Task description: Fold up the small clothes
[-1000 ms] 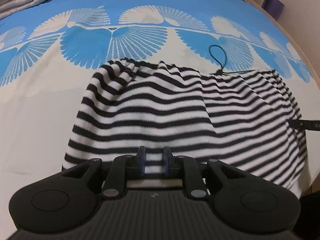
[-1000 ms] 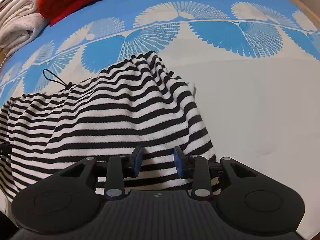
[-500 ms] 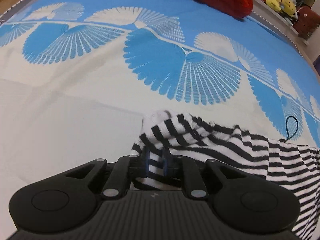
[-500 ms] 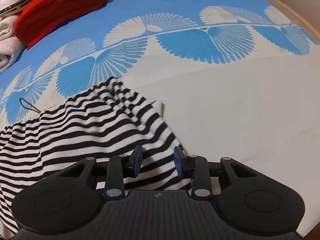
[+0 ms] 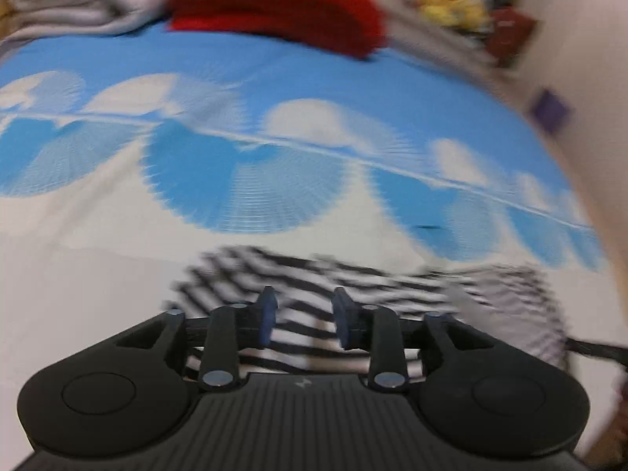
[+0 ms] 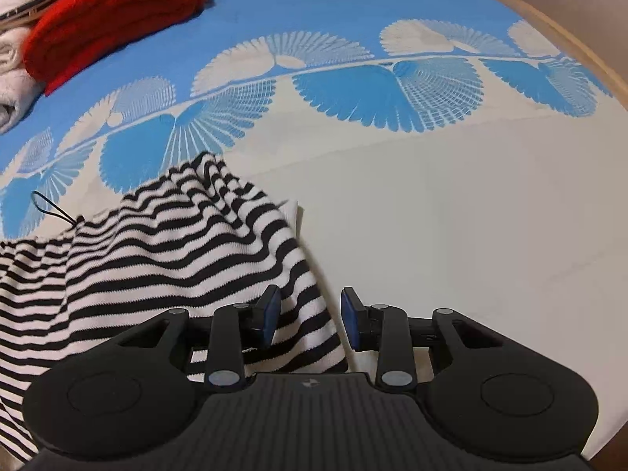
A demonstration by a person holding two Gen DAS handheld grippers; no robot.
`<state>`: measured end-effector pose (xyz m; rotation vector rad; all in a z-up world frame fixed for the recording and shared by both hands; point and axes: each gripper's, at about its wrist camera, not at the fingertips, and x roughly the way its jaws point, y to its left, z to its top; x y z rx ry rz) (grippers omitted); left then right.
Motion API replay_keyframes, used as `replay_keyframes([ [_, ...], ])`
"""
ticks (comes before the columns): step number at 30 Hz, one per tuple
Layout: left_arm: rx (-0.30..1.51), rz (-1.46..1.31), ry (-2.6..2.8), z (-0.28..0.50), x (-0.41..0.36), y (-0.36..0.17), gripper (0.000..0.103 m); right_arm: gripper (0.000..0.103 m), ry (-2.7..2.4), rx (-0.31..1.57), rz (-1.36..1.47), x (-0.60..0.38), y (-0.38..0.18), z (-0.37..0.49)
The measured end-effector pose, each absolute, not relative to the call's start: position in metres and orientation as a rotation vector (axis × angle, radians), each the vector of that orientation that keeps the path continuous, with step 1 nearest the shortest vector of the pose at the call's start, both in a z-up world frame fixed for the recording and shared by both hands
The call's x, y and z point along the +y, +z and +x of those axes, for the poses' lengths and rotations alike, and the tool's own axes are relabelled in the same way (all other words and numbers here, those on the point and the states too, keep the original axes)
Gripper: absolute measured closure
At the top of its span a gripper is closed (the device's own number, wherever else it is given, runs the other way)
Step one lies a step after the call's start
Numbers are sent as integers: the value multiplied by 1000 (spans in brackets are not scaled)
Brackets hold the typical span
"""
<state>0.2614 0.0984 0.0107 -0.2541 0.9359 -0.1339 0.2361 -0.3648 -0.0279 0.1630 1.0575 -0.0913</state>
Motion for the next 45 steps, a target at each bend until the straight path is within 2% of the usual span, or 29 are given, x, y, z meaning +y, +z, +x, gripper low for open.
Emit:
replay_keyframes([
  [1,953,-241,-185,258,90,11,50,68,-88,1050,167,-366,-26,235],
  [5,1131,-55,-241,262,54,-28,50,67,-47,1042,168,-366,-22,229],
  [7,1138,-3,-203,267,48,-40,50,67,-30,1042,150,-364,-22,227],
  [13,1009,-83,-292,231,69,5,50,66,98,1030,152,-363,-10,207],
  [16,1089,-97,-412,217,77,1,51,55,194,1116,135,-363,-19,197],
  [17,1146,-56,-409,217,76,-12,51,55,202,1165,84,-361,-27,193],
  [19,1215,66,-345,217,71,-37,70,55,182,1236,-38,-357,-42,188],
  [20,1215,83,-327,216,71,-38,71,54,179,1235,-60,-358,-43,186],
  [21,1199,64,-309,214,72,-29,70,54,176,1216,-46,-360,-39,184],
  [23,1097,-9,-251,203,78,3,59,54,143,1153,8,-366,-25,179],
  [24,1023,-60,-231,193,83,22,46,54,127,1118,34,-370,-17,175],
  [25,963,-95,-218,181,86,39,39,54,119,1081,55,-372,-9,170],
  [29,789,-67,-169,130,79,84,35,54,115,956,4,-366,14,154],
  [33,637,-36,-123,75,70,83,24,54,97,869,-16,-354,28,141],
  [40,620,-16,-31,46,74,73,24,54,92,714,-25,-315,48,117],
  [45,624,-40,44,50,93,72,24,55,84,717,-96,-281,40,108],
])
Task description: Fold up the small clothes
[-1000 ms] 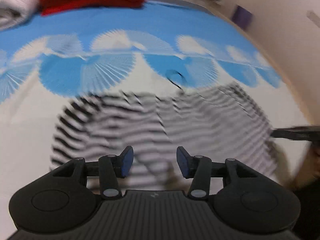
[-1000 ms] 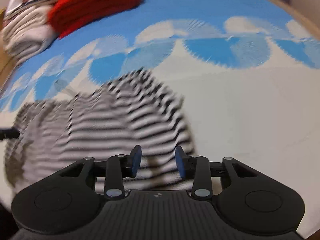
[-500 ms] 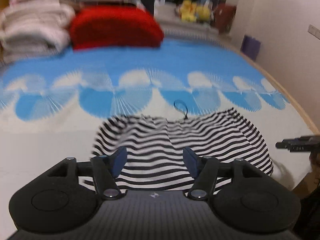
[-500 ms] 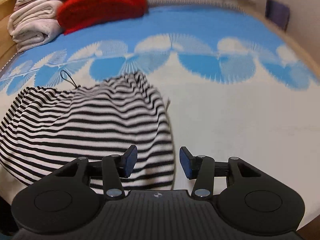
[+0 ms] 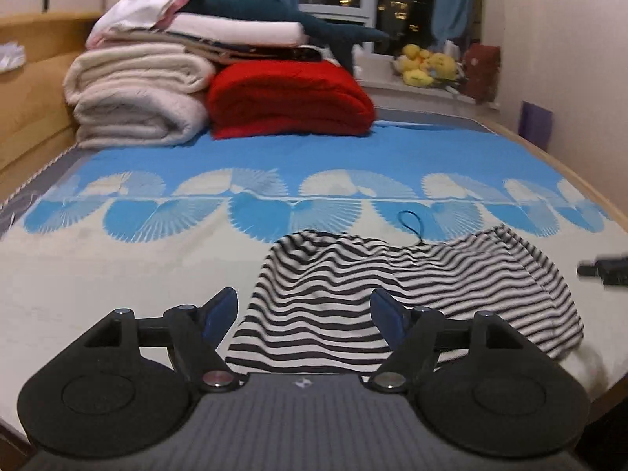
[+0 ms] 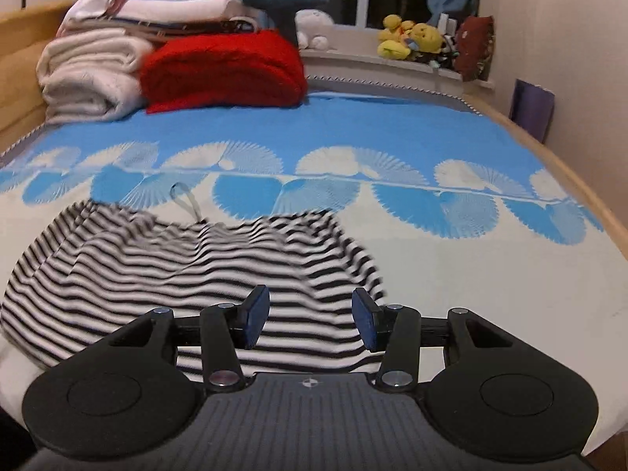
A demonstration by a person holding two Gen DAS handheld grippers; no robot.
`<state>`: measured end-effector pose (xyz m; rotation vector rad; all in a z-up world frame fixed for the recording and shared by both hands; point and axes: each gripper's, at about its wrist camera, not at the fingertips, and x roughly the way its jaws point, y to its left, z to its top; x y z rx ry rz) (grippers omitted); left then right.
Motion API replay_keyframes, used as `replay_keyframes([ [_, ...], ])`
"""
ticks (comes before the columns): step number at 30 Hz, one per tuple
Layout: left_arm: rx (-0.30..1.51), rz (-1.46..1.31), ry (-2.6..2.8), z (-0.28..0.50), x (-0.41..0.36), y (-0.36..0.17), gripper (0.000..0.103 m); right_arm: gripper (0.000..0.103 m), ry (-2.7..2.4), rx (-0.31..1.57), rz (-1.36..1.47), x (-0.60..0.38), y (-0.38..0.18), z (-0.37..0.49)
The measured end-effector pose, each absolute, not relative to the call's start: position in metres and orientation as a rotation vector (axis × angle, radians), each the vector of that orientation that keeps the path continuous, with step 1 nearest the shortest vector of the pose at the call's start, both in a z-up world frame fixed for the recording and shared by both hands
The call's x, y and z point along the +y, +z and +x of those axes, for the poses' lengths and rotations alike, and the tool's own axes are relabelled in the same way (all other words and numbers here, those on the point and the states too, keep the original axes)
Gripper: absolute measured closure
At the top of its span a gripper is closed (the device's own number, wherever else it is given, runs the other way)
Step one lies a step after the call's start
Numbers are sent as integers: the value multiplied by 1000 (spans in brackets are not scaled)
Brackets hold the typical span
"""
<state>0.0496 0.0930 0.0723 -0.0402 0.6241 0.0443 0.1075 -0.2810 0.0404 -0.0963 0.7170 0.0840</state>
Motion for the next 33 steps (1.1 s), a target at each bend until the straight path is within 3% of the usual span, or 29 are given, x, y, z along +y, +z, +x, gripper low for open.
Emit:
replay_keyframes([
  [23,764,-266,187,43,196,65,23,54,142,779,-127,-185,15,113],
  [33,754,-352,327,19,263,66,22,59,341,815,-138,-77,3,97],
])
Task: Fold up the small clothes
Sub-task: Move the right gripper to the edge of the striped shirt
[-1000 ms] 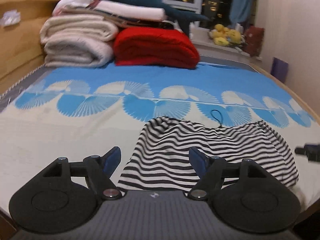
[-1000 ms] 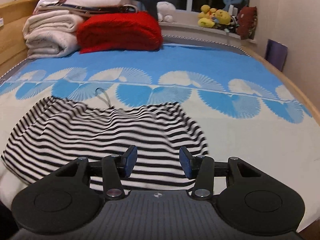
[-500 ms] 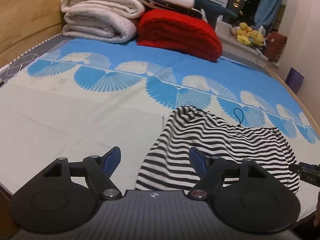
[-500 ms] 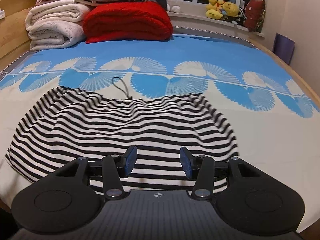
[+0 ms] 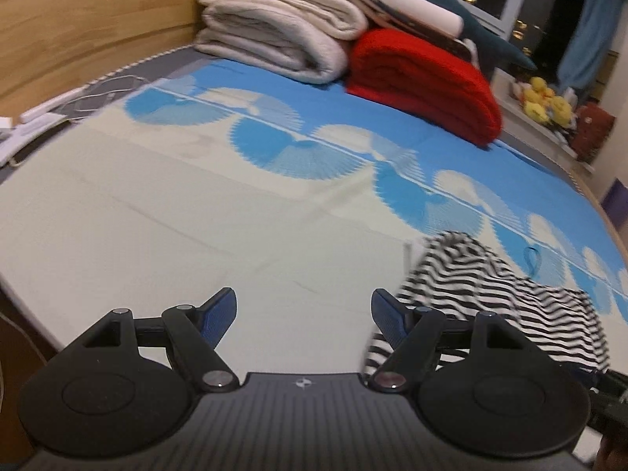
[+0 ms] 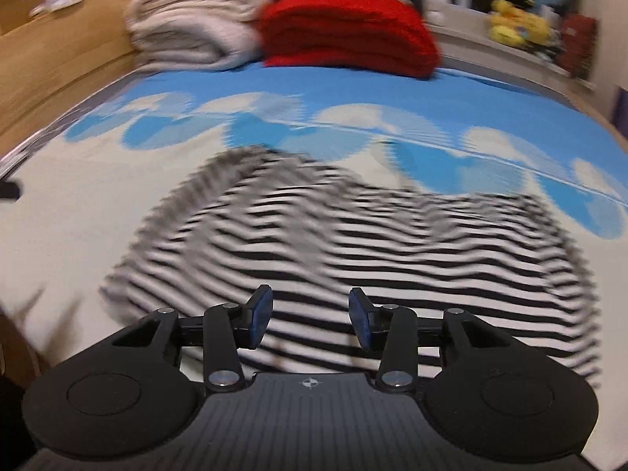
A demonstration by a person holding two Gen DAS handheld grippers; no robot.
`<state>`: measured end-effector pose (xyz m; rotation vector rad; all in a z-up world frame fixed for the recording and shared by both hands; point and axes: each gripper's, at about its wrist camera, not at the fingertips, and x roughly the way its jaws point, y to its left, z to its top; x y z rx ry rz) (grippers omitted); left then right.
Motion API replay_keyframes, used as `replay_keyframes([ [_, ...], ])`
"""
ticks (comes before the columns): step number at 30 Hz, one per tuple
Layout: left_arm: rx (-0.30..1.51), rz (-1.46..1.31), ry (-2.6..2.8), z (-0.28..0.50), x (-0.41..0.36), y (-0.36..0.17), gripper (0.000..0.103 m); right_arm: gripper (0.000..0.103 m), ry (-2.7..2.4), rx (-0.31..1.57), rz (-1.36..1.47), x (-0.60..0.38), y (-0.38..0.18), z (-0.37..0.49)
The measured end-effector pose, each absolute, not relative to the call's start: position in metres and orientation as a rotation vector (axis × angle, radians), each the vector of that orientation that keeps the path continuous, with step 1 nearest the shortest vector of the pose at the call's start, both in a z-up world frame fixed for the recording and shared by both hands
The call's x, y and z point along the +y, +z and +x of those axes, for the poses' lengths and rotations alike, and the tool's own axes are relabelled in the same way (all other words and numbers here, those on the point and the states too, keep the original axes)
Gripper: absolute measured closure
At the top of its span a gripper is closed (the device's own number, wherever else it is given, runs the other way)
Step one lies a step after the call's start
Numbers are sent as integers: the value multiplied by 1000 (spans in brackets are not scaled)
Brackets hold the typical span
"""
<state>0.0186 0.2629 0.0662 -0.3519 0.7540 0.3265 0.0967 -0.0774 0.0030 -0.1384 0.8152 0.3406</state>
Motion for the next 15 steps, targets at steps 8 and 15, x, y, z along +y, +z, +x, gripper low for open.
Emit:
replay_keyframes([
  [8,776,-429,358,3,297,63,21,61,592,790,-311,40,-12,81],
  [15,787,-438,364,0,305,60,21,63,685,871,-491,95,-47,84],
])
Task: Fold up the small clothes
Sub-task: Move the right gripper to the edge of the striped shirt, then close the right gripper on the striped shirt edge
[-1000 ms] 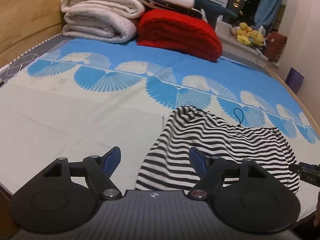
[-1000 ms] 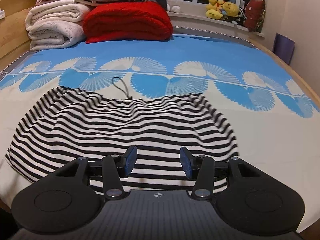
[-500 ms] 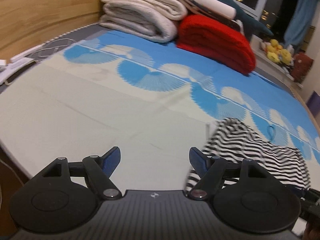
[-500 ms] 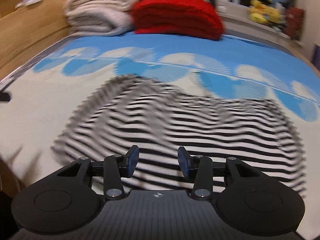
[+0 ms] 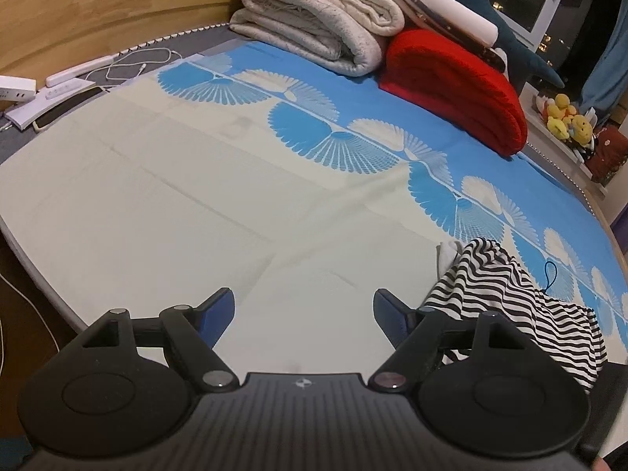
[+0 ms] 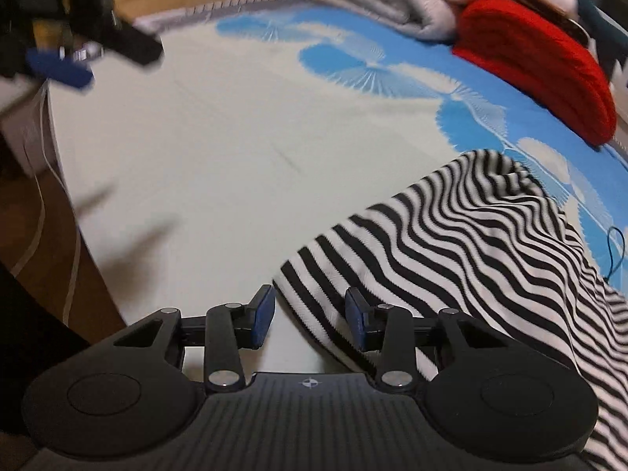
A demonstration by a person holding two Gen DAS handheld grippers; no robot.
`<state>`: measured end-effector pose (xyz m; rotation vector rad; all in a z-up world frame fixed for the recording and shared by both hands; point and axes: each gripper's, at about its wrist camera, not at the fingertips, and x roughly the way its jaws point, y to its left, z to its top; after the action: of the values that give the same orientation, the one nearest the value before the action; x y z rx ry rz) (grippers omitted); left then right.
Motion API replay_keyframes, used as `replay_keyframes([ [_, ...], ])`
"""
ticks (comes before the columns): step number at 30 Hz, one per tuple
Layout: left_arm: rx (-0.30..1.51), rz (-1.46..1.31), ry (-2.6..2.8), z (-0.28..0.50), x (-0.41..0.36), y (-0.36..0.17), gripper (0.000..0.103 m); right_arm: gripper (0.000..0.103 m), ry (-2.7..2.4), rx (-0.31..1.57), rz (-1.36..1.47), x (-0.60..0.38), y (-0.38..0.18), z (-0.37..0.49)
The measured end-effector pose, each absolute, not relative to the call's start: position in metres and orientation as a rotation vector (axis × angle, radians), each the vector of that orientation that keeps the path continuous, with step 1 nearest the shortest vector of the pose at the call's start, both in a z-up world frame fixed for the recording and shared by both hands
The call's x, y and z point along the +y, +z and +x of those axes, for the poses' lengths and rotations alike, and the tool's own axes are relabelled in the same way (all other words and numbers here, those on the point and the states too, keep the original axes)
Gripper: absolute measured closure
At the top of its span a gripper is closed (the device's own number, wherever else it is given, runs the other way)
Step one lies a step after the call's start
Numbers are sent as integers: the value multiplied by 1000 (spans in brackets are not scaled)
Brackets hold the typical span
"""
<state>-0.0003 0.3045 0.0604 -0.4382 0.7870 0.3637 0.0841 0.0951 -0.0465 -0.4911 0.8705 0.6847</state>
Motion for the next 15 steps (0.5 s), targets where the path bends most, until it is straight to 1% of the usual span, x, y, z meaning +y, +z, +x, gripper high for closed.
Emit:
replay_keyframes([
  [6,796,-479,357,3,312,58,21,62,679,902,-554,107,-66,93],
  [13,813,-489,341,14,312,57,21,61,687,911,-557,107,-64,93],
  [15,817,-492,342,15,313,55,21,60,689,925,-512,106,-59,97],
])
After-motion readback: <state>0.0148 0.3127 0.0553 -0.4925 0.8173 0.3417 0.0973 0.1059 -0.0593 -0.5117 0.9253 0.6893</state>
